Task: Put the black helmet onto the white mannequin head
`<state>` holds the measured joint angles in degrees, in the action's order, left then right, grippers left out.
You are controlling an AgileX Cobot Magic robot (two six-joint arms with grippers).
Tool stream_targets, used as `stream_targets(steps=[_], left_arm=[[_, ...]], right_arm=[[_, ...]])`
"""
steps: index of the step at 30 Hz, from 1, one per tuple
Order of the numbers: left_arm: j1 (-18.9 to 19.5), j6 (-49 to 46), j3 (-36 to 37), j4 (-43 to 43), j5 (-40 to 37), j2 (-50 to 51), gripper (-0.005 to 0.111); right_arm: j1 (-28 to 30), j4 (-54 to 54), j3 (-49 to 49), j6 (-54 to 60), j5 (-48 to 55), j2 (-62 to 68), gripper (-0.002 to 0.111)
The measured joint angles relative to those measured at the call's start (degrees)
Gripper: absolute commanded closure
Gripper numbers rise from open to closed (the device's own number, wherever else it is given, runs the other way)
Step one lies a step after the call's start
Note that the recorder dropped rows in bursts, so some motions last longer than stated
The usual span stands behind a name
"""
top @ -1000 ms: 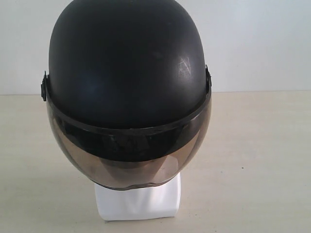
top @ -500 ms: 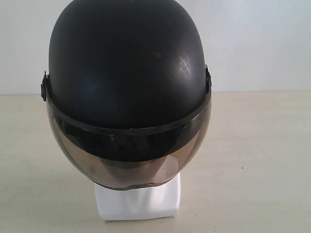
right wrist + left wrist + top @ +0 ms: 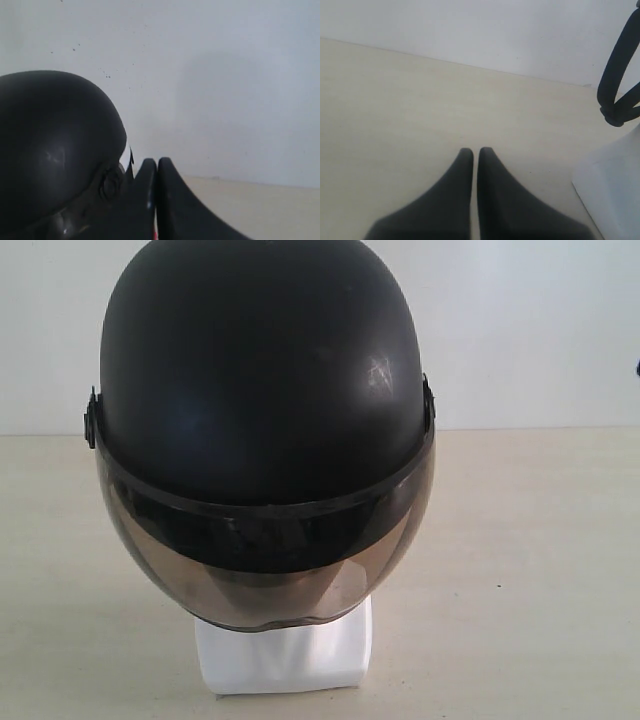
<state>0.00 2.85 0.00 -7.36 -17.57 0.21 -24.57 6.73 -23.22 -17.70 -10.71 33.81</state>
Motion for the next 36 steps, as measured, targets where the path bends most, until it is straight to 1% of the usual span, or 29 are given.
stream_targets(steps=[2, 5, 11, 14, 18, 23, 33, 36], left_arm=[[0.0, 0.0, 0.0, 0.0, 0.0, 0.0, 0.102], [0.0, 0.0, 0.0, 0.0, 0.0, 0.0, 0.102], [0.0, 0.0, 0.0, 0.0, 0.0, 0.0, 0.102], [0.0, 0.0, 0.0, 0.0, 0.0, 0.0, 0.102], [0.0, 0.0, 0.0, 0.0, 0.0, 0.0, 0.102], [0.0, 0.0, 0.0, 0.0, 0.0, 0.0, 0.102], [0.0, 0.0, 0.0, 0.0, 0.0, 0.0, 0.102], [0.0, 0.0, 0.0, 0.0, 0.0, 0.0, 0.102]], right_arm=[[0.0, -6.2, 3.4, 4.1, -0.7, -2.1, 0.108], [0.0, -11.3, 7.7, 9.2, -1.7, -5.7, 0.108], [0.0, -14.0, 18.1, 16.1, -11.1, -14.4, 0.108], [0.0, -17.4, 22.4, 18.0, -13.2, -19.0, 0.108], [0.0, -23.8, 22.9, 24.0, -10.9, -23.1, 0.108], [0.0, -25.4, 22.9, 30.5, -8.6, -24.2, 0.108], [0.3, -26.6, 23.0, 31.1, 0.2, -24.4, 0.108], [3.7, -26.9, 23.0, 31.0, 3.9, -24.4, 0.108]])
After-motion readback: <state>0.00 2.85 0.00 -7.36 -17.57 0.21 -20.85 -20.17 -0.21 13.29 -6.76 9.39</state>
